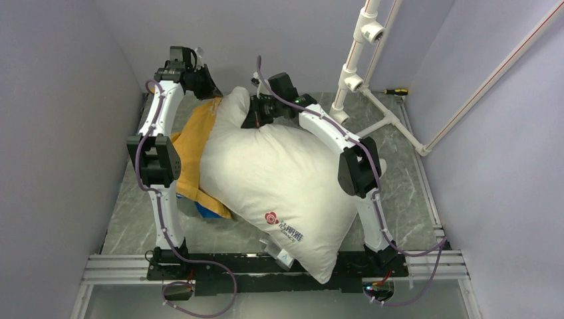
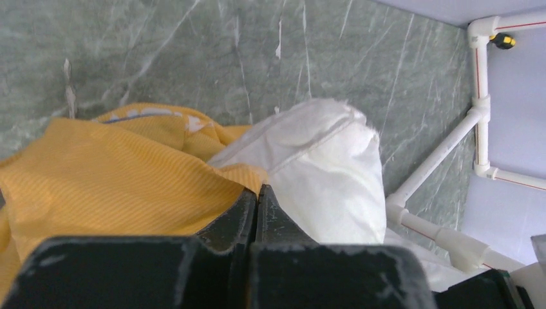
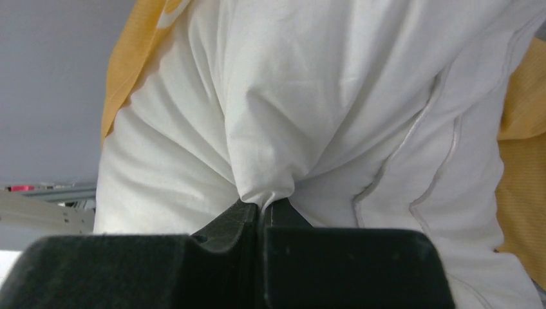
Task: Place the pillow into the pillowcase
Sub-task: Stuff the pillow into the pillowcase.
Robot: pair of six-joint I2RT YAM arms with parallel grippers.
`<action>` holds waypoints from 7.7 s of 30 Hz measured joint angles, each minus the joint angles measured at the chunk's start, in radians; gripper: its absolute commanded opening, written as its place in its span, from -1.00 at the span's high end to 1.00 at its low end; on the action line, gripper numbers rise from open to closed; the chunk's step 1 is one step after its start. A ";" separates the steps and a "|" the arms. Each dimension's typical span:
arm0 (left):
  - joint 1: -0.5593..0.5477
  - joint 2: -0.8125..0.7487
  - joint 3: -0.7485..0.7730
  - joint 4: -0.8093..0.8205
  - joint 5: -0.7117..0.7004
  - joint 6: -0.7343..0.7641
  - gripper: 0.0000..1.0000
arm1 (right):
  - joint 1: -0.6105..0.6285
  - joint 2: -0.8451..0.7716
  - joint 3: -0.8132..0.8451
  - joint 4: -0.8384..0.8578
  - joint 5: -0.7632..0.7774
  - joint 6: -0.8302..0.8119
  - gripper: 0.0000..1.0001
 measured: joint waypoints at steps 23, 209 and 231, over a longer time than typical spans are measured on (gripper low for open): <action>-0.055 -0.264 -0.296 0.389 0.253 -0.115 1.00 | 0.120 -0.067 -0.031 0.018 -0.359 -0.127 1.00; 0.375 -0.465 -0.444 0.652 0.027 -0.627 -0.17 | -0.020 -0.244 -0.319 0.412 -0.382 0.403 1.00; -0.006 -0.727 -0.471 -0.174 -0.267 0.194 -0.84 | -0.004 -0.274 -0.322 0.107 -0.344 0.114 1.00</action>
